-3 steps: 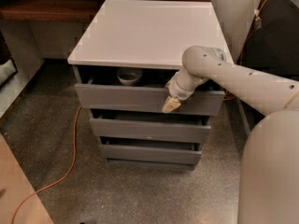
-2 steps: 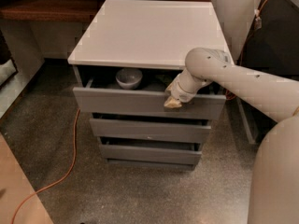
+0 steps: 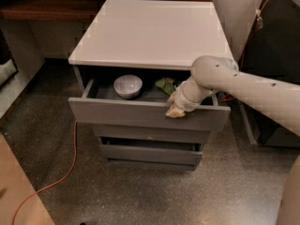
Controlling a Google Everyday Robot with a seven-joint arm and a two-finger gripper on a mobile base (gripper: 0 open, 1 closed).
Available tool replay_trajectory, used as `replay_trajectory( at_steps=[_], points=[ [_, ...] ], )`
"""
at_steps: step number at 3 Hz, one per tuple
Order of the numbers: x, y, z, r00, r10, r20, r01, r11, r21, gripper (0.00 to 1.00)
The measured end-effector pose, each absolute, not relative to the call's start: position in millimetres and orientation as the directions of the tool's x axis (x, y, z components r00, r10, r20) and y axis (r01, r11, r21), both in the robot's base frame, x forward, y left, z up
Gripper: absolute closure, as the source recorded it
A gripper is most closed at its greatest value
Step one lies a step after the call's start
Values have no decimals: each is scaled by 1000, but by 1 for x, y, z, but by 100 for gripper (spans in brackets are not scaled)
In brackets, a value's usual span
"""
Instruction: Pick green rice chip bag from top drawer and place on counter
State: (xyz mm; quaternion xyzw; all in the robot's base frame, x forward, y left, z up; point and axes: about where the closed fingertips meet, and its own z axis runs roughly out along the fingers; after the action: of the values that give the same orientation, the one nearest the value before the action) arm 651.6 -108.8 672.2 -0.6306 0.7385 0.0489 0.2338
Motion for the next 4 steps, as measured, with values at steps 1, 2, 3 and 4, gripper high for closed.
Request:
replay_trajectory(
  at_steps=[1,2,3,4],
  points=[
    [652,-109,672,-95,-908,-407,-954,200,-223,100],
    [634,-108,676,-105,-899,-426,-951,216,-222,100],
    [629,-107,678,-109,-895,-432,-949,222,-222,100],
    [598,-104,683,-130,-876,-464,-941,257,-220,100]
  ],
)
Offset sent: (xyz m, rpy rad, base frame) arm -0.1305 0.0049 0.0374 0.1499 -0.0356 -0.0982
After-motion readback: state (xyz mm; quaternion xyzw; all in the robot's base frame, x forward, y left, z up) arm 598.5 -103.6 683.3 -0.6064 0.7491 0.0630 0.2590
